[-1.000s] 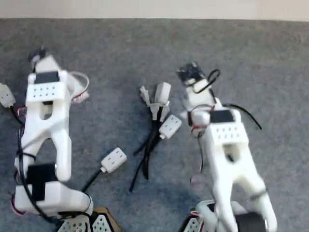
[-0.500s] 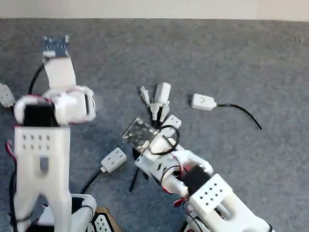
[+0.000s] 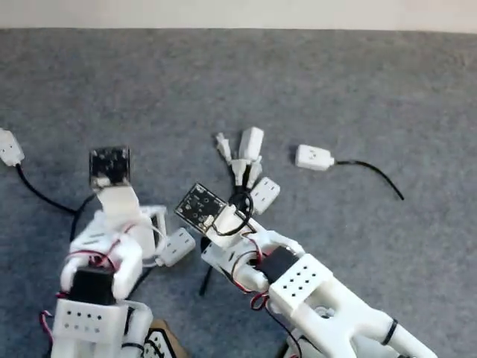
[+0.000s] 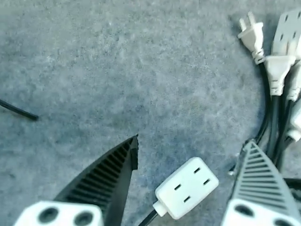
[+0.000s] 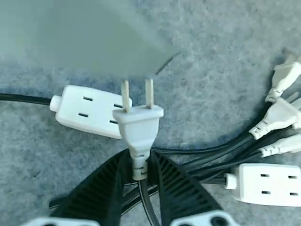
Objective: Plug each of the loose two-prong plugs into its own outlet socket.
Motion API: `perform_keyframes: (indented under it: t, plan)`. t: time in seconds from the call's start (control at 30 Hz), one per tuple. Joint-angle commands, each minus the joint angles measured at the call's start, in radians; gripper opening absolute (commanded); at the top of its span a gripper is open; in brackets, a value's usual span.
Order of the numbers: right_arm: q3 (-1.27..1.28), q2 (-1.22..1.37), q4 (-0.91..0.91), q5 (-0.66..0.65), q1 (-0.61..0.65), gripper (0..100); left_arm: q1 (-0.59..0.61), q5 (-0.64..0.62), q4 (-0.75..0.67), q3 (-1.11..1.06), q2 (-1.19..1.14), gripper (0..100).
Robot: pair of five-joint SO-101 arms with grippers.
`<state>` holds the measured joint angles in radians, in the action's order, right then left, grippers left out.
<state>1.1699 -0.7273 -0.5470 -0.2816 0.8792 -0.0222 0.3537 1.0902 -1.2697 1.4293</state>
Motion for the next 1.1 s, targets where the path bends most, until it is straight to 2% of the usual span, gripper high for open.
perform_keyframes:
  t: [0.0,0.23,0.47,0.8,0.9,1.07]
  plan:
    - [-0.044,-0.002,-0.013,0.014,0.001,0.5,-0.018,-0.008,-0.021,-0.113,0.084,34]
    - [-0.219,-0.002,-0.173,0.049,-0.007,0.5,-0.053,-0.006,-0.072,-0.231,0.124,34]
    - [-0.463,-0.002,-0.380,0.048,-0.010,0.5,-0.088,-0.006,-0.071,-0.237,0.124,34]
    - [-0.549,0.008,-0.424,0.048,-0.010,0.5,-0.117,-0.006,-0.055,-0.237,0.127,34]
    - [-0.549,0.008,-0.427,0.044,-0.016,0.5,-0.099,-0.006,-0.055,-0.229,0.131,34]
    - [-0.547,0.008,-0.478,-0.011,-0.091,0.5,0.015,-0.006,-0.055,-0.176,0.133,34]
